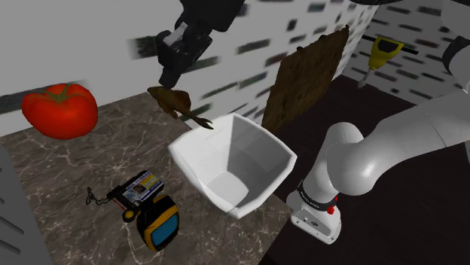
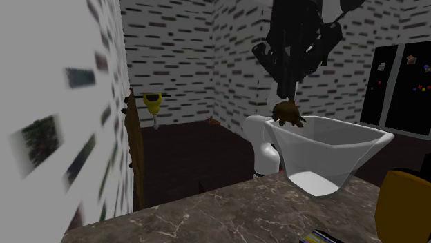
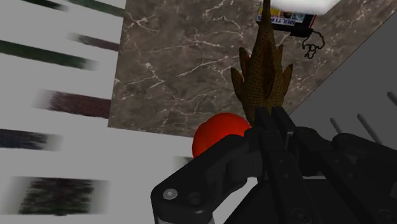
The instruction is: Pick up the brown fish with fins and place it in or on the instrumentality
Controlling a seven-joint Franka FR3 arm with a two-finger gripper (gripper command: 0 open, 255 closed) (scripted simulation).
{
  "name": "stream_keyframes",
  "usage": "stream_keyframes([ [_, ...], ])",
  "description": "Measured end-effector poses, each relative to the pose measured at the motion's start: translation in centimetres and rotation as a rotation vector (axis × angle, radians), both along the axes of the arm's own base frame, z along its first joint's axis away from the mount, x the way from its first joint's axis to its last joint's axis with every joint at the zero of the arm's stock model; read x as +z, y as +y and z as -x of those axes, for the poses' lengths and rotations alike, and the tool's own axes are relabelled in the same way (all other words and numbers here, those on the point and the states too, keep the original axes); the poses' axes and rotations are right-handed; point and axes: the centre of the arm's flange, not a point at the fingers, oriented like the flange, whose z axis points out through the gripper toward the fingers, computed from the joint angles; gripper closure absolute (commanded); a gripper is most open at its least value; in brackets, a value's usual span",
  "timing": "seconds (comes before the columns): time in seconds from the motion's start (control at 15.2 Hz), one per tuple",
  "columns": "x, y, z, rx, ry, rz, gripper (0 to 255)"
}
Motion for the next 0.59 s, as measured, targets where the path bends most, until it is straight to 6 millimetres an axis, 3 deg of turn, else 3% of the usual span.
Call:
stream_keyframes([
  [0.59, 0.2, -0.2, 12.0, 0.0, -0.001, 0.0, 255],
])
